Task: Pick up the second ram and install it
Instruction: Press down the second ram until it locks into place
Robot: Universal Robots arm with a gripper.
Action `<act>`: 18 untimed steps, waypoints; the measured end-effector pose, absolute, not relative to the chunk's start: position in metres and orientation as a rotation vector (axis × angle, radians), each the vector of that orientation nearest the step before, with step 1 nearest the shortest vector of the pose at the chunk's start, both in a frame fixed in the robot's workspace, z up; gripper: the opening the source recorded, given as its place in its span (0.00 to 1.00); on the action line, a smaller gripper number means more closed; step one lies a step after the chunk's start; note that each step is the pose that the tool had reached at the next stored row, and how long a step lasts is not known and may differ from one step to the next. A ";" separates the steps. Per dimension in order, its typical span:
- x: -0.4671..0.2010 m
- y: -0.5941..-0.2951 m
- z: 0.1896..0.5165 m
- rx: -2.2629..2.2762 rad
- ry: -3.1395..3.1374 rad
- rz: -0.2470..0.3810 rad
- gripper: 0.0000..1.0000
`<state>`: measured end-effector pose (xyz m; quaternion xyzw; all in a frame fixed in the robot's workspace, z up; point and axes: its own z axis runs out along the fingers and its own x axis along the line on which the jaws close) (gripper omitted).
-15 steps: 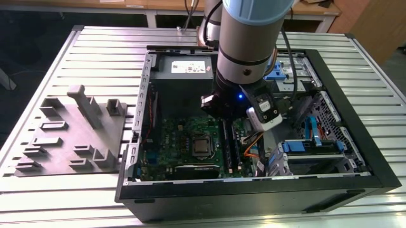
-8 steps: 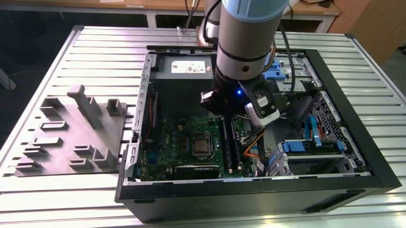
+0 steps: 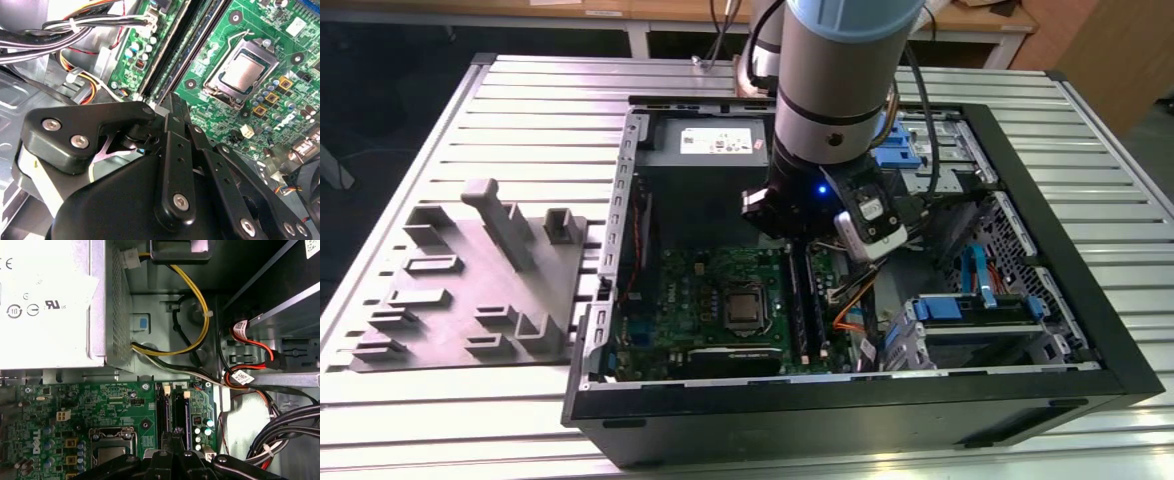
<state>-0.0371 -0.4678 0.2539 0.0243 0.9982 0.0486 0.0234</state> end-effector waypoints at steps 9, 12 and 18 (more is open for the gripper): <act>-0.037 -0.467 0.253 -0.009 3.094 0.152 0.10; -0.037 -0.467 0.253 -0.010 3.093 0.153 0.10; -0.036 -0.464 0.251 -0.010 3.095 0.130 0.10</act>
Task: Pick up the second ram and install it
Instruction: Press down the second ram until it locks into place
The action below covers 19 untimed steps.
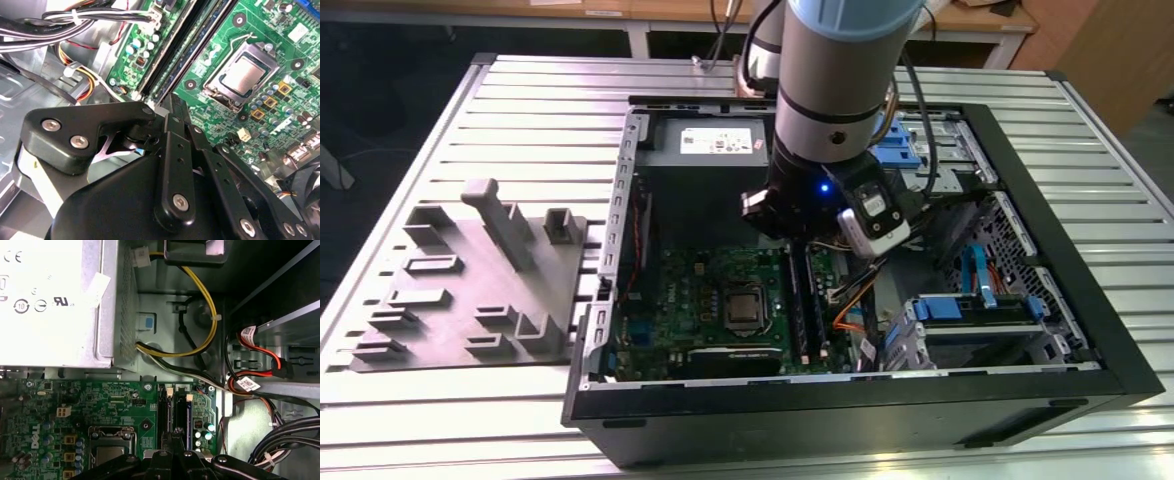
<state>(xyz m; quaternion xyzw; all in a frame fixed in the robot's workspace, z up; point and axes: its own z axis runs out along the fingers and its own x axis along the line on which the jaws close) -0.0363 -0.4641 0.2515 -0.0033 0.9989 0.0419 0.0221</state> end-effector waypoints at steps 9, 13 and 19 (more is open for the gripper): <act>-0.033 -0.462 0.245 -0.010 3.095 0.123 0.10; -0.033 -0.462 0.245 -0.010 3.095 0.122 0.10; -0.033 -0.458 0.242 -0.010 3.095 0.123 0.10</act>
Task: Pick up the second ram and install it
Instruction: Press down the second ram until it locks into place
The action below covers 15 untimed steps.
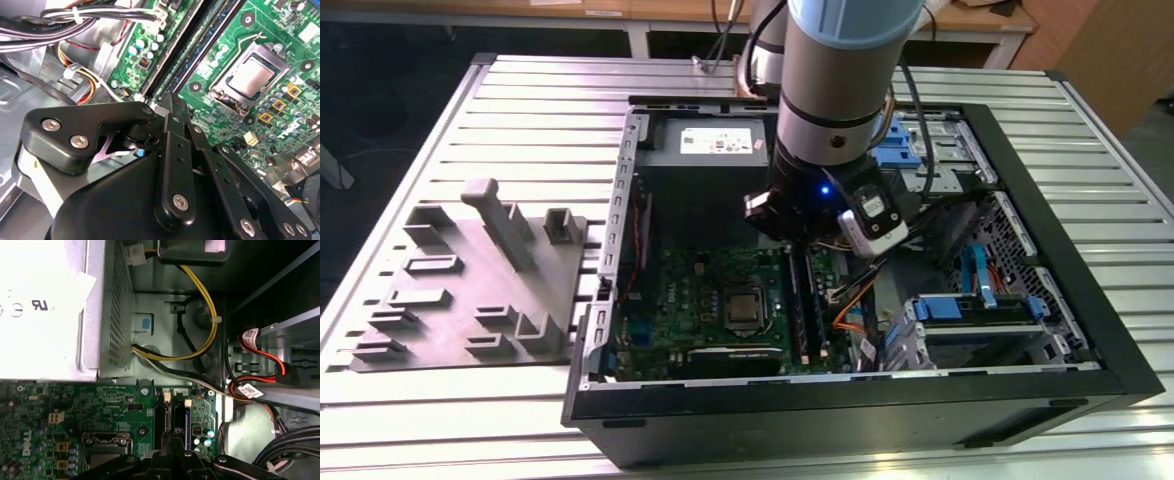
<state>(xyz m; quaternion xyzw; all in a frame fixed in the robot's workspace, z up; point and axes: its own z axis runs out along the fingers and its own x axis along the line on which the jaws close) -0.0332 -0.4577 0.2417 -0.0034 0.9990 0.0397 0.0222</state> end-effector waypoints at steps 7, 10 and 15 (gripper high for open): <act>-0.033 -0.455 0.236 -0.010 3.095 0.122 0.10; -0.033 -0.452 0.233 -0.010 3.095 0.122 0.10; -0.033 -0.444 0.229 -0.010 3.095 0.121 0.10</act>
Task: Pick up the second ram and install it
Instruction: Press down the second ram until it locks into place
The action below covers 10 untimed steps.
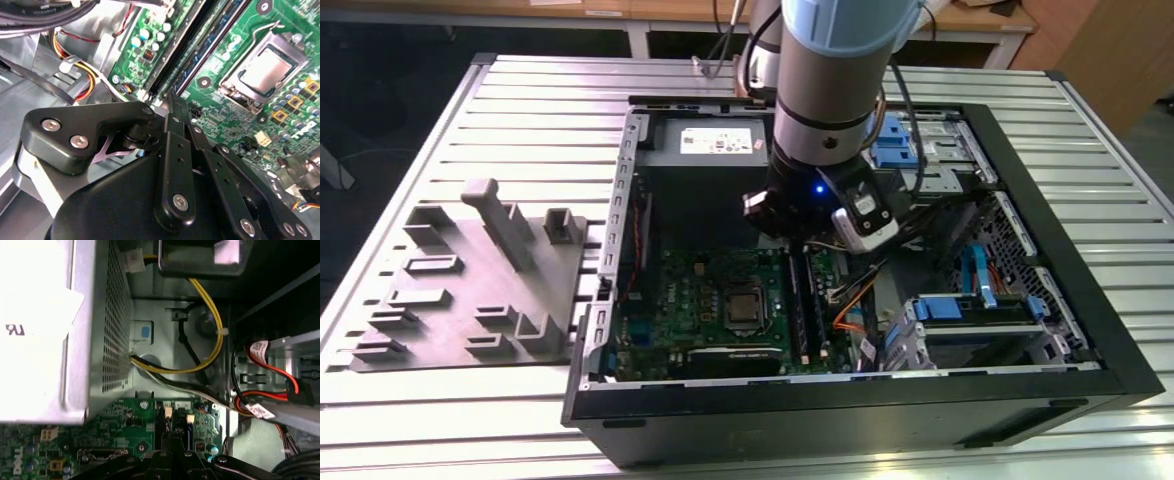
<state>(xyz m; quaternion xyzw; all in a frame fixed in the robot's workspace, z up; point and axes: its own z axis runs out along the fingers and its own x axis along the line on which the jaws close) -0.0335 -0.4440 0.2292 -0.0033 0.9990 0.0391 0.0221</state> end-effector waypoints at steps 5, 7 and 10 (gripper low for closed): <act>-0.035 -0.442 0.224 -0.010 3.095 0.119 0.10; -0.035 -0.442 0.222 -0.011 3.095 0.119 0.10; -0.035 -0.442 0.220 -0.010 3.095 0.118 0.10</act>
